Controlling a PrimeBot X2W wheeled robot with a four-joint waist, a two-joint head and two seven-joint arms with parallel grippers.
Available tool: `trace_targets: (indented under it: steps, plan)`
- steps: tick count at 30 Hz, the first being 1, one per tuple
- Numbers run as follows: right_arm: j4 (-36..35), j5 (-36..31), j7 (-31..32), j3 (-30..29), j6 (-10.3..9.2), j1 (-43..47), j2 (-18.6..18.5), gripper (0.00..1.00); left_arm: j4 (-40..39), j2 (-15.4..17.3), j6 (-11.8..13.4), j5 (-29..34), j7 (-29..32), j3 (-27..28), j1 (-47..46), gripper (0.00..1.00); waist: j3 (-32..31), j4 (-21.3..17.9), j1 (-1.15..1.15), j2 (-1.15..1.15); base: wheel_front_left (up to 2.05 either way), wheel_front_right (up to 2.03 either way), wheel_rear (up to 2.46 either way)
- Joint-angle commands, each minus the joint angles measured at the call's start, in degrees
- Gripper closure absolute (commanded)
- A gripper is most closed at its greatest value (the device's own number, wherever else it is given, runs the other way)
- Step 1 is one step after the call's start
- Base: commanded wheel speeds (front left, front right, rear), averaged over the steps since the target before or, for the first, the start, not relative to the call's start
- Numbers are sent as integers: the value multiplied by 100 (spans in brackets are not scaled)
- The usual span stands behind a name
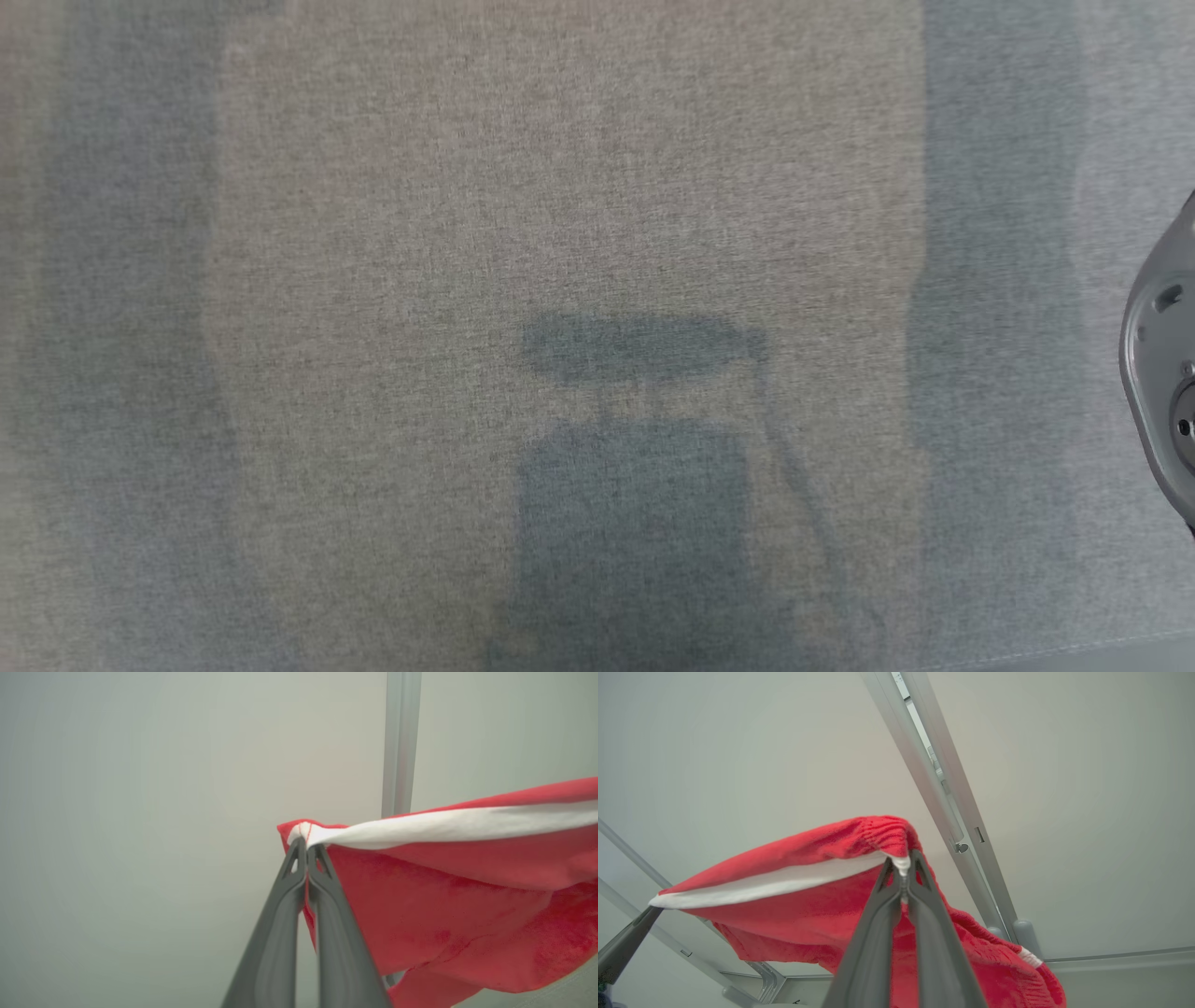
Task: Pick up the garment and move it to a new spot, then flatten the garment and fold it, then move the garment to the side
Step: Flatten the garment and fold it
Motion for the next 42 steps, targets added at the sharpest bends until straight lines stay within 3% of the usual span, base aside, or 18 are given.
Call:
trace_targets:
  steps: [1,3,10,17,25,30,42]
  plan:
    - [203,-25,-244,80,3,-1,-12,100,218,-74,-51,63,-277,-64,-7,100,480,128,-1,67,0,0,0]
    - [604,-12,-756,414,3,113,-14,100,664,-154,-203,178,-941,-293,50,100,490,137,-1,67,0,0,0]
    - [788,387,-1168,1143,3,1662,-149,100,1117,-4,-340,-248,-1590,-1063,1361,100,277,88,-1,67,0,0,0]
    - [-62,1510,-949,1927,3,3590,-1029,100,532,514,-345,-908,-1920,-1579,2891,100,-90,73,-1,67,0,0,0]
    - [-1244,2572,-878,2191,3,5216,-1825,100,-417,947,-288,-1150,-1814,-1803,4216,100,-690,76,-1,67,0,0,0]
    - [-1895,2900,-1059,2327,3,6314,-2284,100,-1458,1262,36,-1378,-1443,-1957,5479,100,-1129,70,-1,67,0,0,0]
    - [-2963,3454,-1641,2446,3,8901,-3043,100,-3886,2029,1468,-1922,-928,-2070,8401,100,-1555,34,-1,67,0,0,0]
